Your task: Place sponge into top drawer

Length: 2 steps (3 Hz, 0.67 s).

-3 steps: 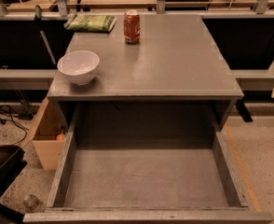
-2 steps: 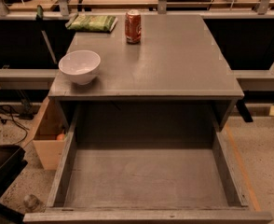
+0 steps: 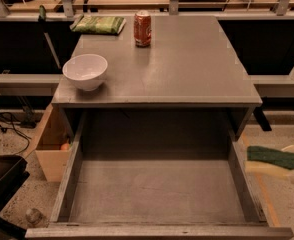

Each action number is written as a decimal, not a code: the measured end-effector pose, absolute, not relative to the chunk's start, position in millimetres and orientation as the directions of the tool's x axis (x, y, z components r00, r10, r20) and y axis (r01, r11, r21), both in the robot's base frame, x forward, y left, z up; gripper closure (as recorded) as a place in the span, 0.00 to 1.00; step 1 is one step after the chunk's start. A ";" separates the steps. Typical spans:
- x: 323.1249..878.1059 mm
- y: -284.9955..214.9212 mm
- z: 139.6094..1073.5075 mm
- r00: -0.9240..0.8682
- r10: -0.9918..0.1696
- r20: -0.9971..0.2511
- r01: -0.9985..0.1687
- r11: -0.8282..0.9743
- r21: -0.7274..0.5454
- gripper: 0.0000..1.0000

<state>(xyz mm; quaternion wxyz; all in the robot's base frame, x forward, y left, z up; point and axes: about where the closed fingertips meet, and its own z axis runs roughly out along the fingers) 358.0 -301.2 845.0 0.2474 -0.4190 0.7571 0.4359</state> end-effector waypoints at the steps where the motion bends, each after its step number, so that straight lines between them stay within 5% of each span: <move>1: 356.8 -253.1 820.1 -0.400 -0.453 -0.797 -0.906 0.062 0.419 1.00; 2: 373.3 -211.3 810.6 -0.304 -0.442 -0.844 -0.934 -0.037 0.355 1.00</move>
Offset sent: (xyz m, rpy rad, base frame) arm -0.0128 0.1252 -0.0304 0.2409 -0.1179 0.5332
